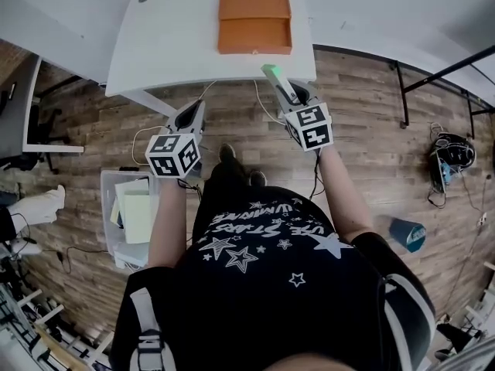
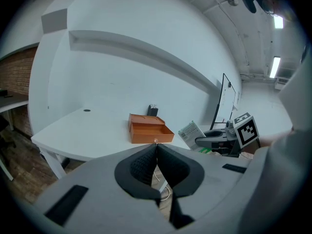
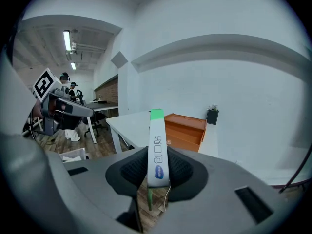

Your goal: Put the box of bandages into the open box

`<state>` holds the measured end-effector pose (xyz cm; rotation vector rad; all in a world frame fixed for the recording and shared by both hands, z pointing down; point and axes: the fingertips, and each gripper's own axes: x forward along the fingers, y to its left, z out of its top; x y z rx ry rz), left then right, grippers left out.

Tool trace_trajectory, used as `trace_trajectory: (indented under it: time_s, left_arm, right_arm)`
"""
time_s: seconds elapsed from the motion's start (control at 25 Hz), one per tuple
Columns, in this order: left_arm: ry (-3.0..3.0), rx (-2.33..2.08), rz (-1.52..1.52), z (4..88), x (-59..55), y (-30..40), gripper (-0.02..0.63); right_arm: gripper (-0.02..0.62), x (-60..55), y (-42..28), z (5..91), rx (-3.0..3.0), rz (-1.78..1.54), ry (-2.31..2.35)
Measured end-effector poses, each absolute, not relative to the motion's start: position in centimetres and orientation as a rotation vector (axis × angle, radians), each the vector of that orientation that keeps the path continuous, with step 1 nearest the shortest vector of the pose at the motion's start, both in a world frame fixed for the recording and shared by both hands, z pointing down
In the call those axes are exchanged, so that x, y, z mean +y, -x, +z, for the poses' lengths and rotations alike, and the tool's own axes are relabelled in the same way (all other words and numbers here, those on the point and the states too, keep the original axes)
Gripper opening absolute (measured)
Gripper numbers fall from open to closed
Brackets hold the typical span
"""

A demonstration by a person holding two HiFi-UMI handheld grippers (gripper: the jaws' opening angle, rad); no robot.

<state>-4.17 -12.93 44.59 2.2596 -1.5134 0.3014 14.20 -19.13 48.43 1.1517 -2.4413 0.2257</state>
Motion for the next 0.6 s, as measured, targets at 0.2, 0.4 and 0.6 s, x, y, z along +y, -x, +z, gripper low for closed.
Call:
trace_trajectory:
  time_s: [0.2,0.4,0.6]
  left_arm:
    - [-2.272,-1.488,0.315,45.1,-14.5,3.5,0.020]
    - [-2.296,-1.450,0.326,45.7,-16.7,2.7,0.020]
    - [-2.301,-1.435,0.322,46.1,-20.2,3.4,0.020]
  right_arm:
    - [0.112,-19.9,-14.4,49.2,-2.432,0.243,-1.157]
    - [0.112,-21.6,-15.4,49.7,-2.404,0.250,-1.178]
    - [0.112,-24.8,-15.1,49.7,-2.386,0.239,-1.192]
